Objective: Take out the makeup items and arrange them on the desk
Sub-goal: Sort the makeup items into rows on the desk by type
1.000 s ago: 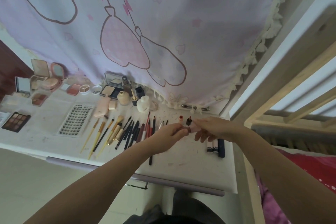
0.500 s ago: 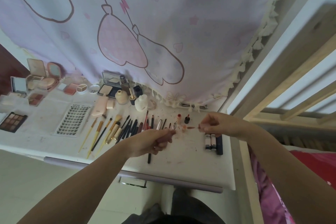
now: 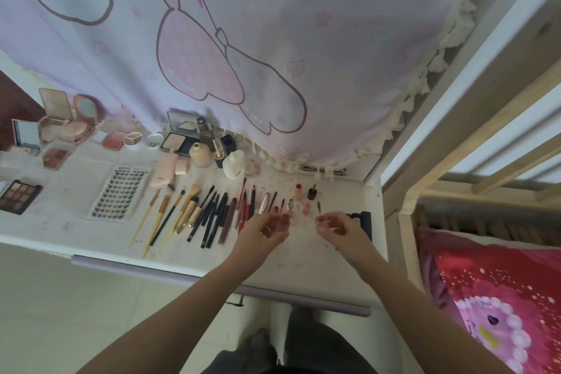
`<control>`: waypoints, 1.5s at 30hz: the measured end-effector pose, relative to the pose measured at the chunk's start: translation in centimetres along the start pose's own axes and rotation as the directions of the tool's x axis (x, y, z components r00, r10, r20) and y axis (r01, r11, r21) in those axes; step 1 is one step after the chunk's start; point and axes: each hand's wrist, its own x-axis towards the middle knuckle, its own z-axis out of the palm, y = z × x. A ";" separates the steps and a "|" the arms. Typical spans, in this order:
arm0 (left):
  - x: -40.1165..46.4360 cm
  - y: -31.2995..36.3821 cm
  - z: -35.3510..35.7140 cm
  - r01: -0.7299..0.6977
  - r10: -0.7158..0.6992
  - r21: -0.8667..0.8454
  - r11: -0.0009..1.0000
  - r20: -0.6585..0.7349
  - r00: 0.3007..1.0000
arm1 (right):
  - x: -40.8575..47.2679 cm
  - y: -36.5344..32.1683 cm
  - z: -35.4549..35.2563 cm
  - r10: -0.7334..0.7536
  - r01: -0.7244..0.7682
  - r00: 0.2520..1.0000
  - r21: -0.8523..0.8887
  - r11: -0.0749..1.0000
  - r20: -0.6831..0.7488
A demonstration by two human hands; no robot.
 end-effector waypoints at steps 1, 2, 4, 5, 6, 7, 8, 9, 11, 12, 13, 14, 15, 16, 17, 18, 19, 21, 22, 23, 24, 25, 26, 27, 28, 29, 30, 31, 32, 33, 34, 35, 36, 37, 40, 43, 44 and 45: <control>0.2 -0.4 0.4 -0.019 0.019 0.042 0.999 -0.001 1.000 | 0.3 0.4 0.7 -0.039 0.036 0.998 -0.046 0.998 -0.049; 0.4 -0.6 0.8 -0.039 0.040 0.078 0.996 -0.003 0.999 | 0.7 0.8 1.3 -0.069 0.062 0.994 -0.090 0.994 -0.088; 1.2 -1.2 1.5 -0.094 0.104 0.182 0.979 -0.049 0.993 | 1.4 1.4 2.5 -0.093 0.068 0.987 -0.179 0.981 -0.133; 1.6 -1.4 1.7 -0.121 0.148 0.271 0.955 -0.082 0.986 | 1.6 1.6 3.0 -0.100 0.067 0.985 -0.218 0.974 -0.142; 1.8 -1.5 1.9 -0.136 0.188 0.372 0.918 -0.108 0.976 | 1.9 1.9 3.5 -0.112 0.076 0.984 -0.240 0.968 -0.141; 2.1 -1.6 2.1 -0.136 0.215 0.468 0.873 -0.120 0.969 | 2.1 2.3 3.9 -0.129 0.091 0.982 -0.259 0.962 -0.136; 2.3 -1.8 2.3 -0.129 0.228 0.545 0.829 -0.118 0.966 | 2.3 2.6 4.2 -0.152 0.109 0.980 -0.285 0.952 -0.132; 2.5 -2.0 2.4 -0.123 0.239 0.603 0.788 -0.115 0.964 | 2.4 2.9 4.5 -0.174 0.124 0.976 -0.320 0.939 -0.132; 2.8 -2.4 2.7 -0.121 0.266 0.672 0.730 -0.118 0.957 | 2.8 3.2 4.6 -0.201 0.130 0.968 -0.378 0.916 -0.153; 3.0 -2.5 2.8 -0.121 0.280 0.690 0.714 -0.123 0.952 | 3.0 3.2 4.7 -0.210 0.131 0.964 -0.395 0.909 -0.164; 3.1 -2.7 2.8 -0.119 0.288 0.701 0.704 -0.127 0.949 | 3.2 3.1 4.7 -0.214 0.131 0.963 -0.408 0.904 -0.166; 3.3 -2.9 2.8 -0.115 0.289 0.707 0.698 -0.131 0.948 | 3.3 3.1 4.7 -0.218 0.134 0.963 -0.421 0.897 -0.159; 3.5 -3.1 2.8 -0.110 0.286 0.710 0.696 -0.133 0.949 | 3.4 3.1 4.8 -0.219 0.136 0.964 -0.434 0.891 -0.148; 3.8 -3.2 2.8 -0.108 0.284 0.714 0.692 -0.132 0.950 | 3.6 3.1 4.8 -0.221 0.137 0.965 -0.450 0.883 -0.140; 3.9 -3.2 2.8 -0.111 0.287 0.716 0.689 -0.129 0.949 | 3.6 3.1 4.9 -0.220 0.134 0.966 -0.464 0.876 -0.137; 4.1 -3.2 2.8 -0.116 0.292 0.715 0.690 -0.128 0.948 | 3.7 3.1 4.9 -0.217 0.128 0.966 -0.476 0.870 -0.137; 4.1 -3.3 2.7 -0.119 0.296 0.710 0.694 -0.130 0.946 | 3.8 3.1 4.9 -0.213 0.122 0.967 -0.484 0.867 -0.138; 4.2 -3.3 2.6 -0.130 0.302 0.699 0.703 -0.129 0.944 | 3.8 3.0 4.9 -0.196 0.108 0.971 -0.484 0.868 -0.136; 4.2 -3.3 2.6 -0.128 0.296 0.690 0.712 -0.129 0.947 | 3.7 2.8 4.8 -0.179 0.099 0.975 -0.469 0.877 -0.129; 4.2 -3.2 2.4 -0.122 0.285 0.677 0.725 -0.134 0.949 | 3.7 2.6 4.7 -0.163 0.096 0.980 -0.449 0.889 -0.115; 4.0 -3.0 2.3 -0.118 0.283 0.665 0.737 -0.145 0.948 | 3.5 2.4 4.3 -0.152 0.099 0.984 -0.433 0.896 -0.088; 3.7 -3.0 2.0 -0.120 0.290 0.652 0.749 -0.160 0.943 | 3.4 2.2 3.7 -0.141 0.104 0.989 -0.429 0.897 -0.054; 3.2 -2.8 1.8 -0.130 0.305 0.635 0.761 -0.173 0.937 | 3.3 1.8 2.8 -0.125 0.102 0.992 -0.436 0.894 -0.023; 2.5 -2.3 1.6 -0.151 0.324 0.615 0.774 -0.179 0.929 | 3.2 1.6 1.6 -0.105 0.091 0.994 -0.442 0.893 -0.007; 1.8 -1.8 1.7 -0.188 0.344 0.591 0.785 -0.163 0.925 | 3.3 1.3 0.3 -0.080 0.064 0.997 -0.442 0.895 -0.018; 1.0 -1.0 1.9 -0.235 0.355 0.552 0.800 -0.120 0.927 | 3.5 1.0 -1.2 -0.050 0.022 0.997 -0.441 0.897 -0.050; 0.3 0.1 2.4 -0.282 0.349 0.493 0.823 -0.047 0.936 | 3.9 0.8 -2.5 -0.016 -0.026 0.996 -0.451 0.892 -0.089; -0.1 1.2 3.2 -0.325 0.341 0.431 0.842 0.041 0.939 | 4.2 0.6 -3.5 0.016 -0.069 0.993 -0.477 0.876 -0.116; -0.3 2.3 4.2 -0.349 0.326 0.386 0.854 0.126 0.937 | 4.6 0.3 -4.2 0.042 -0.101 0.992 -0.527 0.844 -0.122; 0.0 3.2 5.5 -0.341 0.286 0.364 0.867 0.196 0.938 | 4.9 0.0 -4.6 0.058 -0.115 0.992 -0.585 0.803 -0.115; 0.5 3.9 6.9 -0.299 0.222 0.365 0.882 0.238 0.945 | 5.2 -0.3 -4.8 0.069 -0.121 0.992 -0.634 0.764 -0.107; 1.3 4.2 8.2 -0.238 0.145 0.388 0.890 0.255 0.956 | 5.3 -0.5 -4.7 0.076 -0.122 0.992 -0.669 0.733 -0.098; 2.1 4.4 9.3 -0.170 0.070 0.417 0.893 0.245 0.967 | 5.5 -0.6 -4.5 0.083 -0.120 0.993 -0.697 0.707 -0.086; 2.8 4.4 10.4 -0.105 0.003 0.448 0.888 0.222 0.975 | 5.6 -0.7 -4.3 0.079 -0.108 0.994 -0.724 0.681 -0.074; 4.2 4.1 12.3 0.018 -0.127 0.510 0.860 0.180 0.975 | 6.4 -0.4 -3.6 0.079 -0.105 0.994 -0.771 0.628 -0.071; 4.9 4.5 12.8 0.060 -0.169 0.534 0.843 0.157 0.973 | 6.9 -0.3 -3.2 0.087 -0.105 0.994 -0.789 0.606 -0.065; 5.1 4.7 12.8 0.068 -0.177 0.542 0.838 0.152 0.972 | 7.1 -0.4 -3.2 0.092 -0.110 0.993 -0.788 0.606 -0.068; 5.3 4.9 12.8 0.077 -0.189 0.549 0.833 0.151 0.970 | 7.2 -0.4 -3.2 0.096 -0.118 0.993 -0.785 0.608 -0.075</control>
